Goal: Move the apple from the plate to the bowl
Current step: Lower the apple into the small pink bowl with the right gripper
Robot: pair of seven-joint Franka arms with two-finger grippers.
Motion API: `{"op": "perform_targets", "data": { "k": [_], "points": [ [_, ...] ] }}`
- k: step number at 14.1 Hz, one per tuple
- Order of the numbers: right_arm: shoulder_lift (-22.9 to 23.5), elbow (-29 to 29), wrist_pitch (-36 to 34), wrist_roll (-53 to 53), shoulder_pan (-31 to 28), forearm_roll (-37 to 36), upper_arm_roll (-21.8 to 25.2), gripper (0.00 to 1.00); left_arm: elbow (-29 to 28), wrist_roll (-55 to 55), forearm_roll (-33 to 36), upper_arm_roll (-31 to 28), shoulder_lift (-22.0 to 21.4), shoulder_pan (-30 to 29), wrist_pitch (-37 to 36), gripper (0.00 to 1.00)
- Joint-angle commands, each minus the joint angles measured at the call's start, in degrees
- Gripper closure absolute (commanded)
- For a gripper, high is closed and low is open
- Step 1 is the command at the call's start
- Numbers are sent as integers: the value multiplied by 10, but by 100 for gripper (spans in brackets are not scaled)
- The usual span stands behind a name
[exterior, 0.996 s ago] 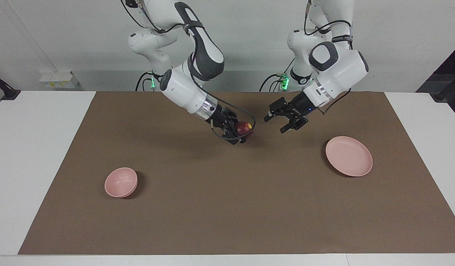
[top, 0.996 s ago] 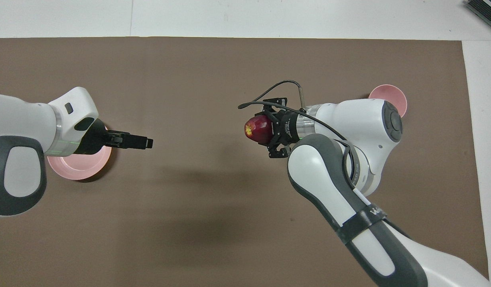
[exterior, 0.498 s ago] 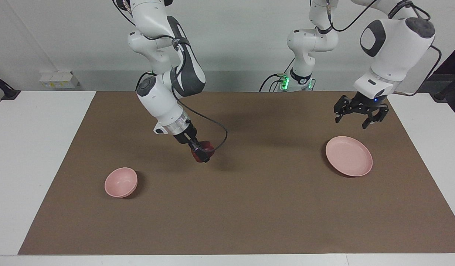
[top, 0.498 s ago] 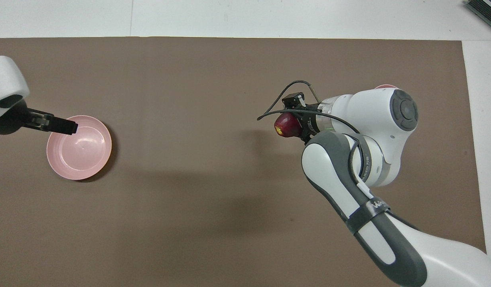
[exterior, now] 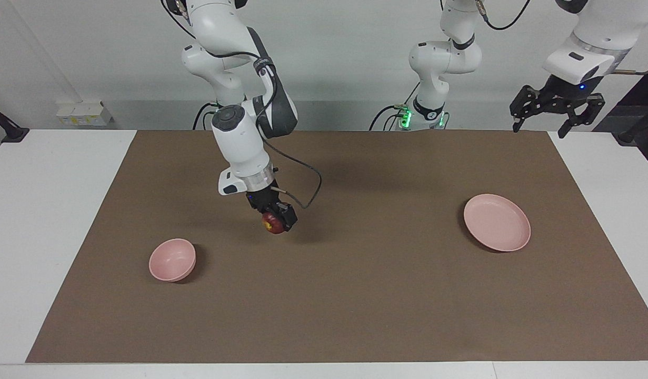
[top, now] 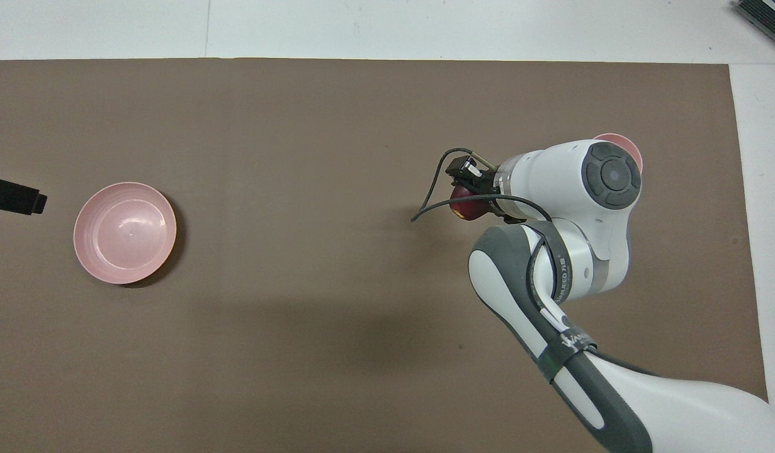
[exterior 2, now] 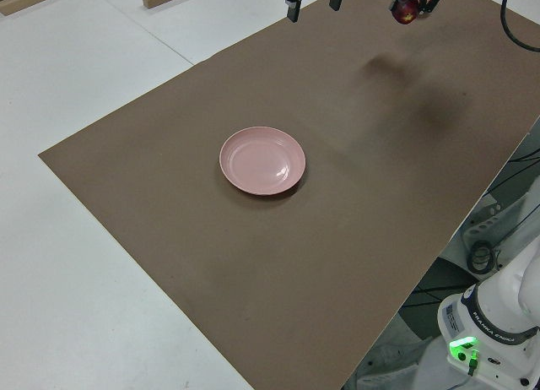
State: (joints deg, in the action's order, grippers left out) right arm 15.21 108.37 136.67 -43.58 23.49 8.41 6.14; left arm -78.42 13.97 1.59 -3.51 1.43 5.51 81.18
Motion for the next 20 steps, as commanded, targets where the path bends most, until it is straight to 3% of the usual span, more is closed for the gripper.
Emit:
{"op": "perform_targets", "data": {
  "k": [1, 5, 8, 14, 20],
  "points": [
    [6, -9, 20, 21, -22, -108, -2, 100, 26, -10, 7, -4, 11, 3, -24, 0],
    [13, -9, 78, 34, -53, -182, -2, 100, 7, -24, 8, -10, -6, 1, -18, 0],
    [15, 3, 106, 106, -110, -218, -2, 100, 6, -24, 8, -9, -7, 2, -19, 0],
    [23, 24, 180, 244, -183, -219, -3, 100, 6, -24, 8, -9, -7, 2, -19, 0],
    [71, 27, 215, 249, -203, -216, -3, 100, 6, -24, 8, -9, -7, 1, -19, 0]
  ]
}}
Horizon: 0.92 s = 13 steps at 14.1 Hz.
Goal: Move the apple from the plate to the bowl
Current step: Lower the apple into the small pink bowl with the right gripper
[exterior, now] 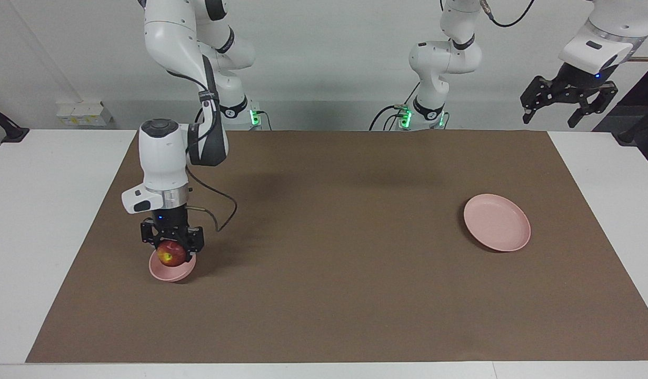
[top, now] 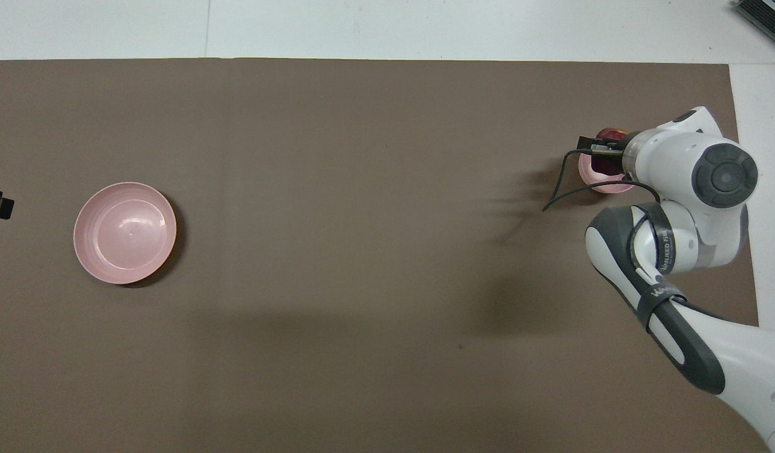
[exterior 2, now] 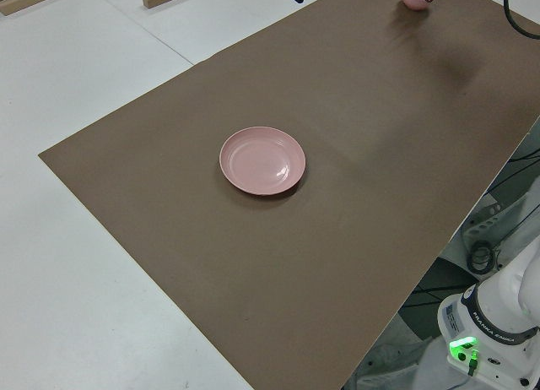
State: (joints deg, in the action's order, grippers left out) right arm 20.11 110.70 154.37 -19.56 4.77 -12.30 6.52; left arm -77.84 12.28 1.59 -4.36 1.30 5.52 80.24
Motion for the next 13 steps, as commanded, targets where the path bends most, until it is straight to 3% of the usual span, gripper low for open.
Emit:
{"op": "perform_targets", "data": {
  "k": [1, 2, 3, 4, 8, 13],
  "points": [
    [26, 10, 44, 9, -25, -10, -8, 93, 1, -7, 8, 0, -6, 1, -10, 0],
    [25, 12, 44, 8, -24, -9, -8, 65, 1, -7, 8, 0, -7, 1, -10, 0],
    [25, 12, 44, 5, -22, -9, -8, 29, 1, -7, 8, 0, -6, 1, -10, 0],
    [25, 10, 44, 3, -22, -9, -8, 0, 1, -7, 8, 0, -6, 1, -10, 0],
    [9, 1, 23, 12, -20, -10, -8, 0, 1, -7, 8, 0, -7, 1, -10, 0],
    [-53, -22, -114, 34, -19, -7, -28, 0, 1, -7, 8, 0, -7, 1, -10, 0]
  ]
}}
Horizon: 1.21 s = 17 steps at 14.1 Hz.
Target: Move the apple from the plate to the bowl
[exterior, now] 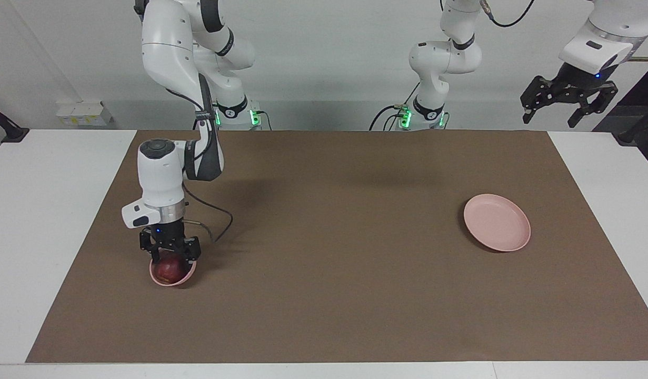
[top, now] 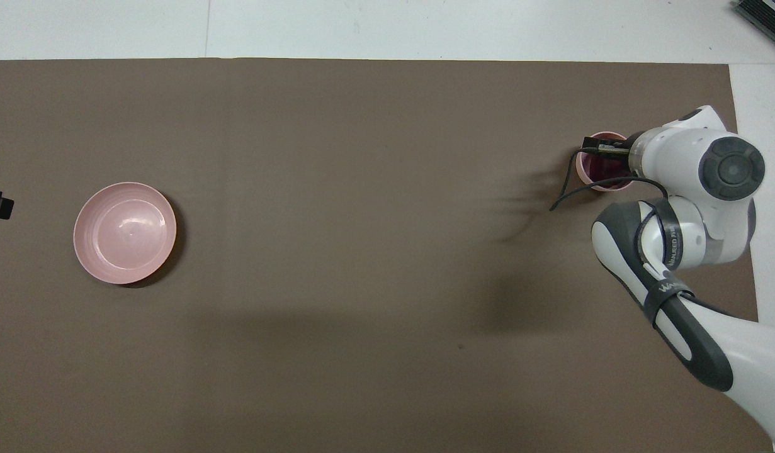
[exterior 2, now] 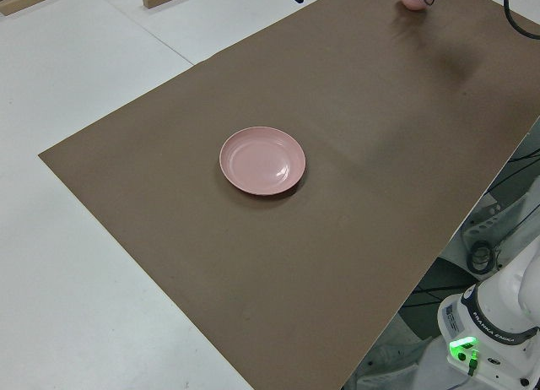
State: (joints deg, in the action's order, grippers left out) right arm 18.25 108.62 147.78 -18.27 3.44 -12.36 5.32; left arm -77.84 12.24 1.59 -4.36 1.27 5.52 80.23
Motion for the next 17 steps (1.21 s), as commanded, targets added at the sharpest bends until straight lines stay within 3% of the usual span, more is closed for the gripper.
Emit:
{"op": "perform_targets", "data": {
  "k": [1, 4, 7, 14, 17],
  "points": [
    [-53, -5, -85, 21, -5, -6, -23, 0, 1, -6, 8, 0, -6, 1, -10, 0],
    [-94, -19, -189, 38, -3, 1, -34, 0, 1, -6, 8, 0, -7, 1, -10, 0],
    [-122, -72, -328, 81, -3, 79, -44, 0, 1, -6, 8, 0, -7, 1, -10, 0],
    [-221, -89, -489, 112, -8, 122, -40, 0, 1, -6, 8, 0, -7, 1, -10, 0],
    [-208, -153, -571, 142, -8, 121, -39, 0, 1, -6, 8, 0, -6, 1, -10, 0]
  ]
}}
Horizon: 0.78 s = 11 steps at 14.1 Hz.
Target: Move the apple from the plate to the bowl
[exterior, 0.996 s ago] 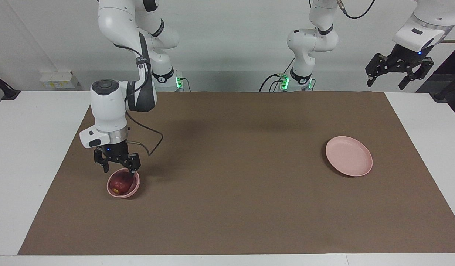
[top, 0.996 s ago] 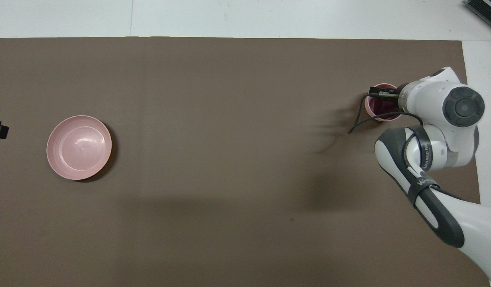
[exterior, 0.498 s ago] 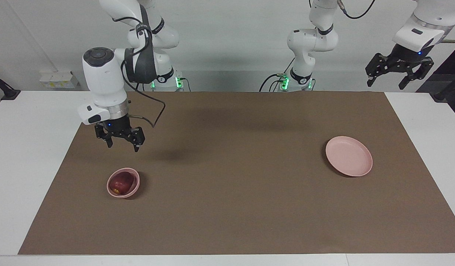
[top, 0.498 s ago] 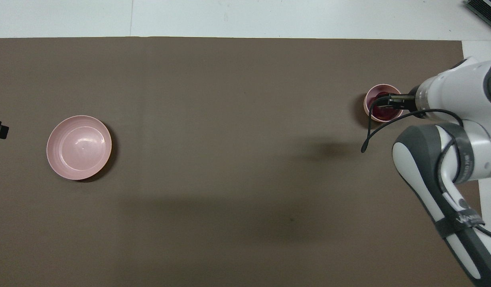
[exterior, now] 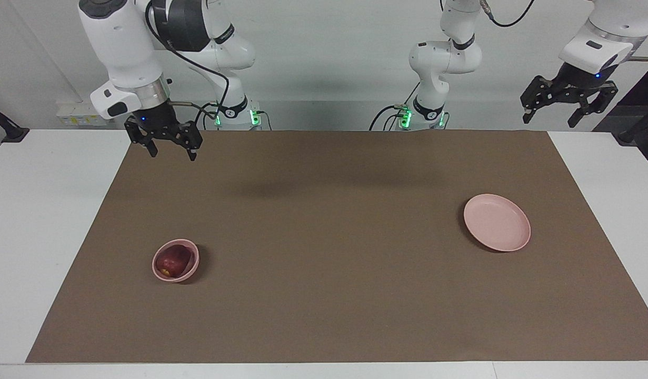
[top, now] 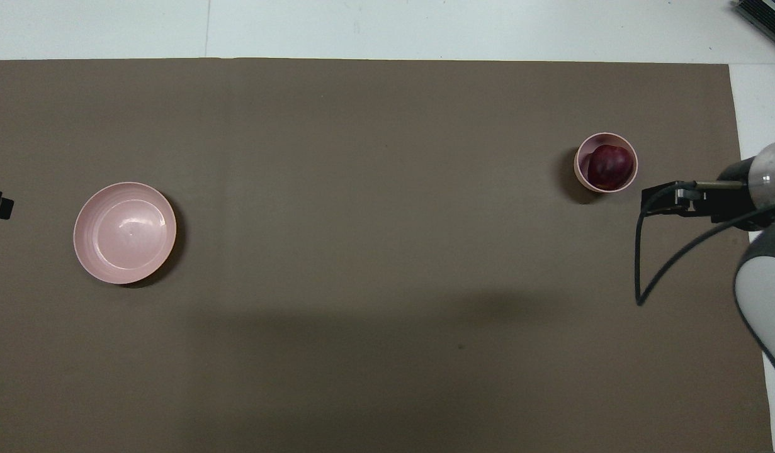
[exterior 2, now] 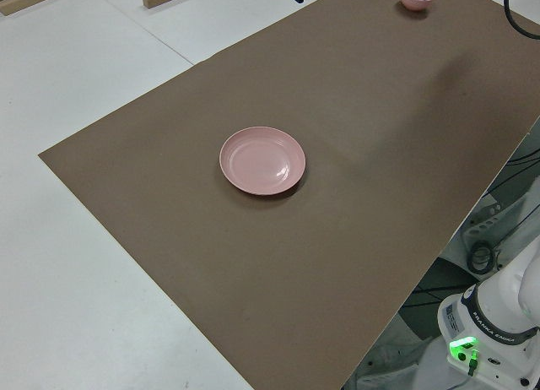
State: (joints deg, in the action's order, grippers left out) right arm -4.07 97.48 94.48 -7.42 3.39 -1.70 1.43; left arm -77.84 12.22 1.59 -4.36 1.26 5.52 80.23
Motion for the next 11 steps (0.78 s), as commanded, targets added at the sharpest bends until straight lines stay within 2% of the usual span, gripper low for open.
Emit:
{"op": "perform_targets", "data": {
  "k": [1, 6, 11],
  "points": [
    [27, -65, -61, 43, -8, 14, -1, 0, 1, -6, 8, 0, -6, 1, -9, 0],
    [60, -123, -109, 45, -8, 15, -6, 0, 1, -6, 8, 0, -6, 1, -9, 0],
    [68, -129, -109, 45, -10, 14, -6, 0, 1, -6, 8, 0, -6, 1, -9, 0]
  ]
}}
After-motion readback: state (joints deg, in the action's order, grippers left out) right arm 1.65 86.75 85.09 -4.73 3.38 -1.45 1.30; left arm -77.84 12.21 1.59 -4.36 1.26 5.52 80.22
